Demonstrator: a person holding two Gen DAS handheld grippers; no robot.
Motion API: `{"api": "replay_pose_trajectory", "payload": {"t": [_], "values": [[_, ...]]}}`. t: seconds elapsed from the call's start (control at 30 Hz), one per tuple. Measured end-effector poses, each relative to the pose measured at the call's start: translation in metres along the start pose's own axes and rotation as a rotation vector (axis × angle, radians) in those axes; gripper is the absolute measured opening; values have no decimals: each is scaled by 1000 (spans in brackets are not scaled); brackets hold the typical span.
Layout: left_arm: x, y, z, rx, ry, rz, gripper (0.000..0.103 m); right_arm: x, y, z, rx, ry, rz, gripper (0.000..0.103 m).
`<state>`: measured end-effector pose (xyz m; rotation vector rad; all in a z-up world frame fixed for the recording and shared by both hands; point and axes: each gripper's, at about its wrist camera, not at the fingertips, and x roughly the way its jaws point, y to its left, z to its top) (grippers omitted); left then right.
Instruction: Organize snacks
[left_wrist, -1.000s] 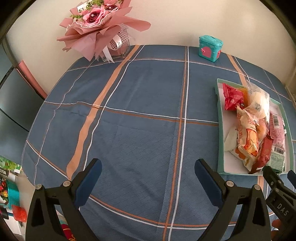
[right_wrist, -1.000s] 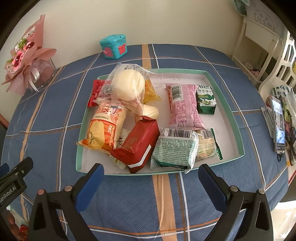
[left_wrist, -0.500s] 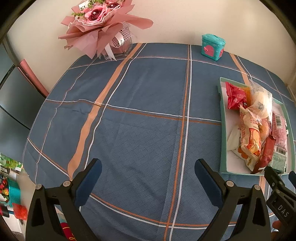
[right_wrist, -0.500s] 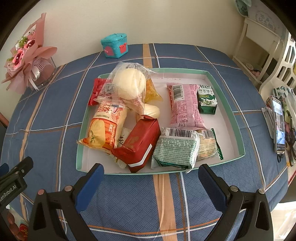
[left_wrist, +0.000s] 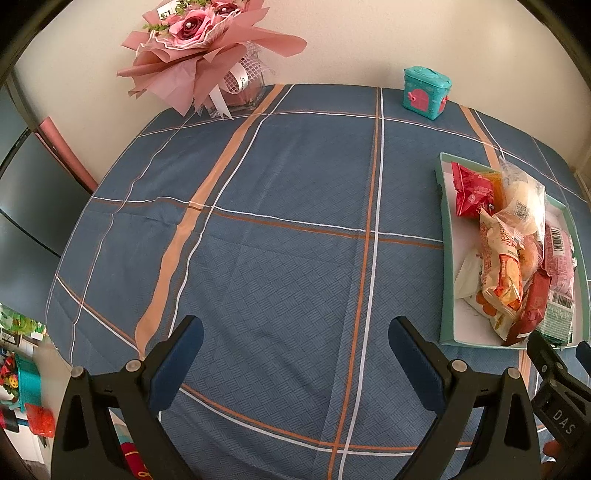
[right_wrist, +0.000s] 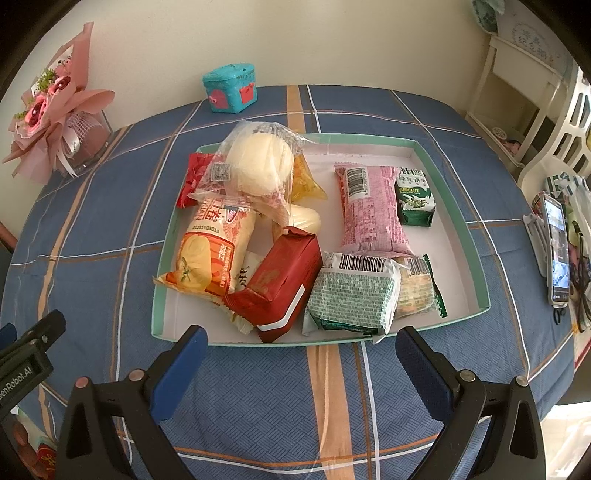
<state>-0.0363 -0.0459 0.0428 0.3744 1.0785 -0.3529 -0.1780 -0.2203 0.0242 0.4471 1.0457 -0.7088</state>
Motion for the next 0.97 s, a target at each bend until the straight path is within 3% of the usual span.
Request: {"api": "replay_pose_trajectory", "payload": {"t": [0.97], "values": [[-6,1,1,-13,-24,-10,100,0,2,-1,-6,7,-1,103]]}}
